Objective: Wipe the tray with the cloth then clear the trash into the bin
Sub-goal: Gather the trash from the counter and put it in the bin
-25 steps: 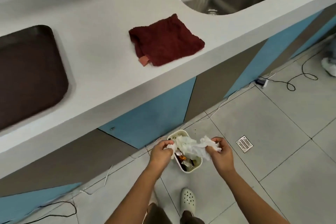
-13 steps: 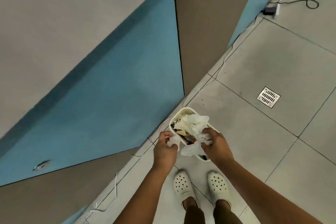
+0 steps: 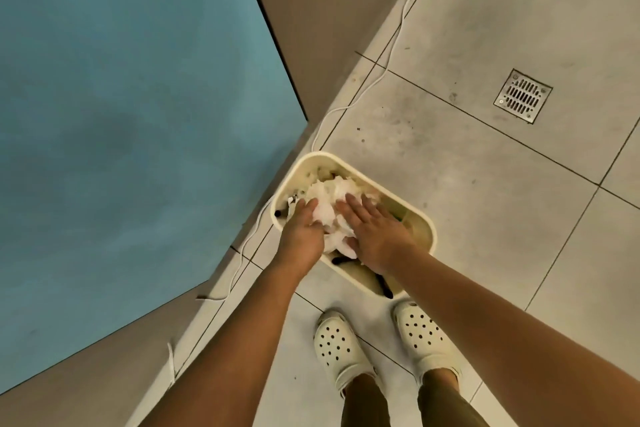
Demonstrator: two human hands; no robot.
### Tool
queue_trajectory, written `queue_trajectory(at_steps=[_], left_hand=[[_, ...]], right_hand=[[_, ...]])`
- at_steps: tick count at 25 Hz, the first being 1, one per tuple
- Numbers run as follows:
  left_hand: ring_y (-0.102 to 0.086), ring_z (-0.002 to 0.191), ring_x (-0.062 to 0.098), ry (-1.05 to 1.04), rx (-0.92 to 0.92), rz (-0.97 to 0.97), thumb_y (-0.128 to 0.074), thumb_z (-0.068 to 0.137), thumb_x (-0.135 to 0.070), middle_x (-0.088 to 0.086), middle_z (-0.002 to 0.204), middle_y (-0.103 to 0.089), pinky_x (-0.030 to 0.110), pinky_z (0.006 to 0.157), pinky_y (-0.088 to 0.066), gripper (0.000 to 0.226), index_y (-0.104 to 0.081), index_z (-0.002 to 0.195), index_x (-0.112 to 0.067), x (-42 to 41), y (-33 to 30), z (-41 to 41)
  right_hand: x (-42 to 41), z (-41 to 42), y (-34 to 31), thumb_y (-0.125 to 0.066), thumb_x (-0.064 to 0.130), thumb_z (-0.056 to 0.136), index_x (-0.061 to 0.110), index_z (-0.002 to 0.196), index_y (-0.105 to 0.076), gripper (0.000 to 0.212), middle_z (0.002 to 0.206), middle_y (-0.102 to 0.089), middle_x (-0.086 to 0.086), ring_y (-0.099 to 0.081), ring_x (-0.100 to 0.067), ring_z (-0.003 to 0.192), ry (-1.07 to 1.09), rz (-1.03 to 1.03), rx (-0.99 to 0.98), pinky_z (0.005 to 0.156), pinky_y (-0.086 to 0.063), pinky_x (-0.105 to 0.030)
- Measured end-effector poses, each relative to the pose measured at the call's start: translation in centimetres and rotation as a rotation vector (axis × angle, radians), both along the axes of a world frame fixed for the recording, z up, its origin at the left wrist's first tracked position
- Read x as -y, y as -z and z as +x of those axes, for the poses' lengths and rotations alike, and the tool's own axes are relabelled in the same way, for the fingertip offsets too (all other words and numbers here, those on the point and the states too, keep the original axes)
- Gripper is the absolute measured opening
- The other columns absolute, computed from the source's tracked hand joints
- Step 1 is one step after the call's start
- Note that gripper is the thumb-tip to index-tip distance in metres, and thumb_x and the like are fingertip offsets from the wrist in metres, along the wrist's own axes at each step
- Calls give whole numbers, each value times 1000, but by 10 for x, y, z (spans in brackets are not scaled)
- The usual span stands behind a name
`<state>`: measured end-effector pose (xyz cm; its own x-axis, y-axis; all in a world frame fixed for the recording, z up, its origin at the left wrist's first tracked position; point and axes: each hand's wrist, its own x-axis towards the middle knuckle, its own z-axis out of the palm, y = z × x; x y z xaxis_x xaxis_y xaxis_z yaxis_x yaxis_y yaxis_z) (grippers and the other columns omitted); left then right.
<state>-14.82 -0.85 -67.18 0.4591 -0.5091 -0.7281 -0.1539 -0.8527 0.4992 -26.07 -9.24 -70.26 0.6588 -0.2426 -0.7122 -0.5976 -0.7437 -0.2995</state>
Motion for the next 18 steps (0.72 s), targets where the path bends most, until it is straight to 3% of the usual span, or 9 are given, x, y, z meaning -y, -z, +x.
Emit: queue_trajectory(at_steps=[3,6,9,11,14,18], left_hand=[[-3,146,21,716,199,270,-34,94,-3,0,159,6,37,119,-9,64,-6,150,-14,10,20,3],[2,146,25,918,301,385,-30,96,-11,1,159,7,45,118,0,62,-1,150,-16,19,32,13],[-1,146,26,860,302,347,-35,95,-12,4,159,3,41,118,-4,63,-3,150,-18,19,27,19],[-9,145,23,674,311,223,-40,95,-13,2,158,-3,37,116,-17,61,-12,149,-19,16,8,15],[-30,137,17,340,254,74,-42,95,-16,-6,154,-18,33,103,-39,51,-29,144,-24,5,-29,9],[-42,129,14,116,175,7,-46,94,-14,-5,146,-32,25,102,-37,44,-43,136,-25,-15,-86,1]], right_hand=[[6,-10,40,-23,42,99,25,145,19,65,157,14,2,6,-18,146,142,50,-165,118,-3,-40],[9,-5,55,-23,41,98,26,146,18,65,157,14,5,5,-17,146,249,116,-190,117,-4,-43],[10,3,45,-29,41,97,28,148,8,65,158,3,3,-9,-23,145,342,105,-152,116,-13,-45],[8,-1,27,-35,42,95,27,148,-4,64,158,-8,2,-22,-25,141,417,64,-101,114,-24,-44],[2,-19,-7,-40,44,93,24,149,-10,66,157,-12,3,-19,-21,142,485,58,-3,116,-22,-40],[-3,-42,-58,-44,38,94,22,146,-24,58,155,-18,1,-16,-21,143,565,145,64,115,-24,-37]])
